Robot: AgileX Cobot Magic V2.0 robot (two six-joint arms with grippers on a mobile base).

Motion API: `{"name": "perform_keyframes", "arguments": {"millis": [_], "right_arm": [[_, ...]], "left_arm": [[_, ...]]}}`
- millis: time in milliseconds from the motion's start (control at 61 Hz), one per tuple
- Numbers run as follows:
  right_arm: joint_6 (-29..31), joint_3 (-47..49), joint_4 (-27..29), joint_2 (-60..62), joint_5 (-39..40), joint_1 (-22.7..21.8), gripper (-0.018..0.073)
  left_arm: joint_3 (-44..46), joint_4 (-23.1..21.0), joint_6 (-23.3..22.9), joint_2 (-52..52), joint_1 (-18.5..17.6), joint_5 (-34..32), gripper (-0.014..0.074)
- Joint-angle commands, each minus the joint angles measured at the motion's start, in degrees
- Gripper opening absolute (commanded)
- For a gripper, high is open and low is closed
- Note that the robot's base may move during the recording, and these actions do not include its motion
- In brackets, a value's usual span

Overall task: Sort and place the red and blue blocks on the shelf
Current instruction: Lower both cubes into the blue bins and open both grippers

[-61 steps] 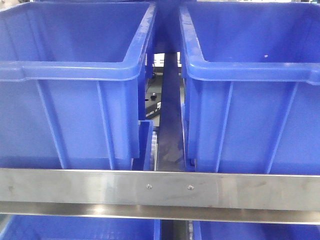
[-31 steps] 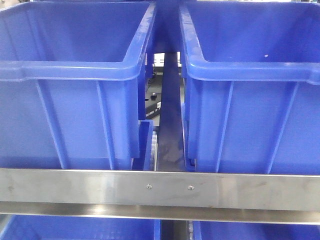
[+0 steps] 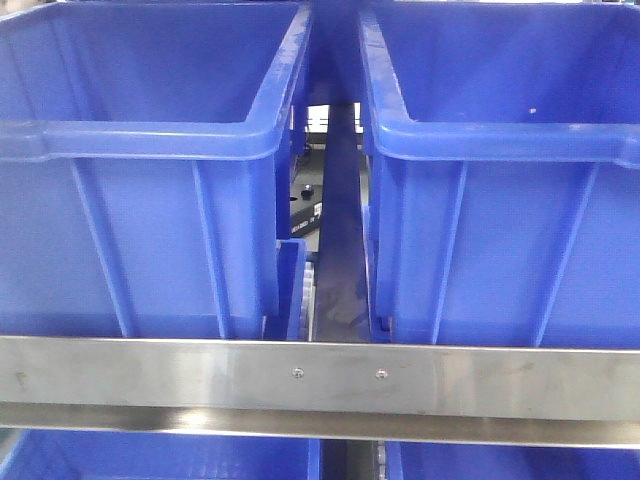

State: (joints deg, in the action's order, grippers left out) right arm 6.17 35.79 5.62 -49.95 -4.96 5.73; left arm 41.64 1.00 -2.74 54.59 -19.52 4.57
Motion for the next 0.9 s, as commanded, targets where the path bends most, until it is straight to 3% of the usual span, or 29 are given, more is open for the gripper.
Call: {"name": "perform_keyframes", "arguments": {"millis": [0,197,508,655,770,885], "right_arm": [[0.62,2.24,-0.49,-3.56,7.86,-0.35,0.0021],[0.62,2.24,-0.49,-8.83,11.11,-0.35,0.0021],[0.52,2.24,-0.43,-9.71,10.63,-0.35,0.0022],[0.28,2.24,-0.38,-9.71,10.13,-0.35,0.0087],[0.28,2.24,-0.12,-9.71,8.7,-0.35,0.0228],[0.28,2.24,1.81,-9.71,7.13,-0.35,0.0405]], "left_arm": [[2.66,-0.08,-0.02,4.77,-0.49,-10.63,0.0122],[3.06,-0.08,-0.02,13.47,-0.49,-16.44,0.0122],[3.06,-0.2,-0.02,15.13,-0.49,-16.42,0.0127],[3.06,-1.0,-0.02,15.13,-0.49,-15.8,0.0134],[3.06,-1.0,-0.02,15.13,-0.49,-13.82,0.027],[3.06,-2.05,-0.02,15.13,-0.49,-12.18,0.0519]]}}
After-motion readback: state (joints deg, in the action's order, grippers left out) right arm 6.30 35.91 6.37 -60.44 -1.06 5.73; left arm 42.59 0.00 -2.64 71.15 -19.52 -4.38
